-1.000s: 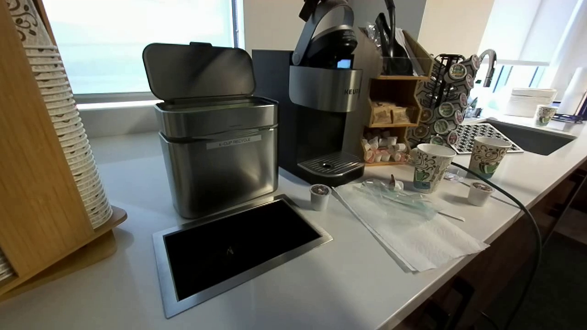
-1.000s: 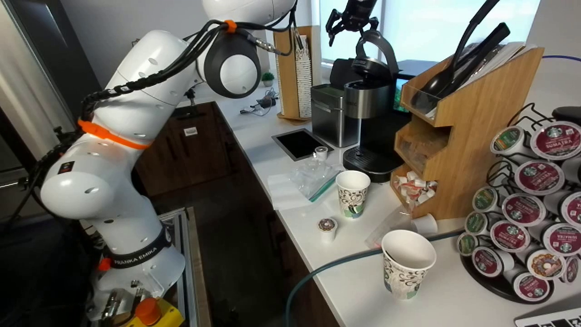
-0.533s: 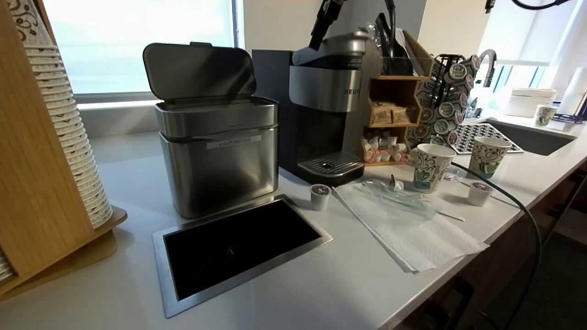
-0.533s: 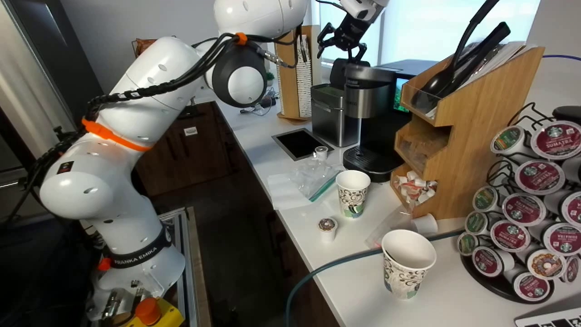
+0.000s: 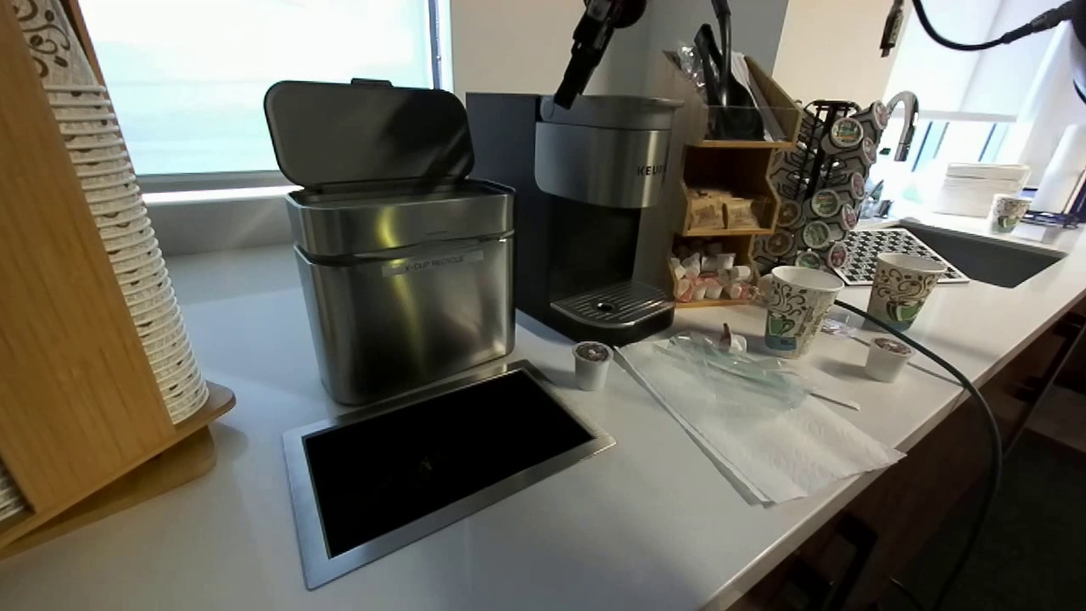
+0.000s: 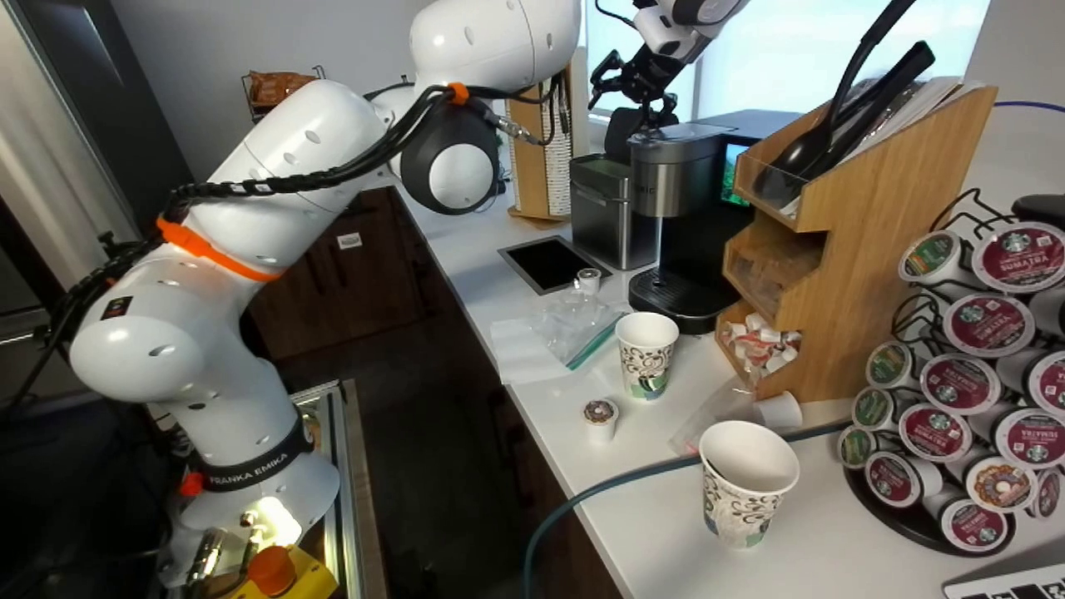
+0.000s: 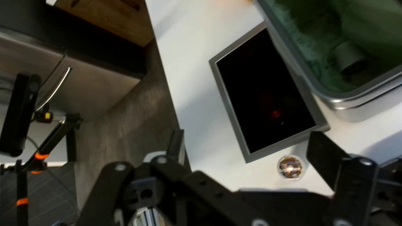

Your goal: Close the coffee maker

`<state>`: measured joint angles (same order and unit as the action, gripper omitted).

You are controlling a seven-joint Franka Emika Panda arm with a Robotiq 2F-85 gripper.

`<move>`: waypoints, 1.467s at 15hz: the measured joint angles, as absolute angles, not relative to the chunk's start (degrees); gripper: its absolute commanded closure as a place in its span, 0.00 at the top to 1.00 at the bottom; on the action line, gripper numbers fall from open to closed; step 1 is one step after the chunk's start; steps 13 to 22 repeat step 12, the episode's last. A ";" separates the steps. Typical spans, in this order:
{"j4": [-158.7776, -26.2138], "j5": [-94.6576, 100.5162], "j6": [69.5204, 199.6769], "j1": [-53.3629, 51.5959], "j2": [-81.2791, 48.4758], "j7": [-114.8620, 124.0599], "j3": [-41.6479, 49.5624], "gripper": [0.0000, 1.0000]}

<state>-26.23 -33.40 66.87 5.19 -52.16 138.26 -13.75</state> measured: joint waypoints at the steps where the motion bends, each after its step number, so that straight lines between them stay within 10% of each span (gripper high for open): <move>1: -26.21 -33.73 69.83 5.50 -52.48 137.64 -13.87 1.00; 22: -24.97 -25.53 72.12 7.35 -39.90 120.47 -11.10 1.00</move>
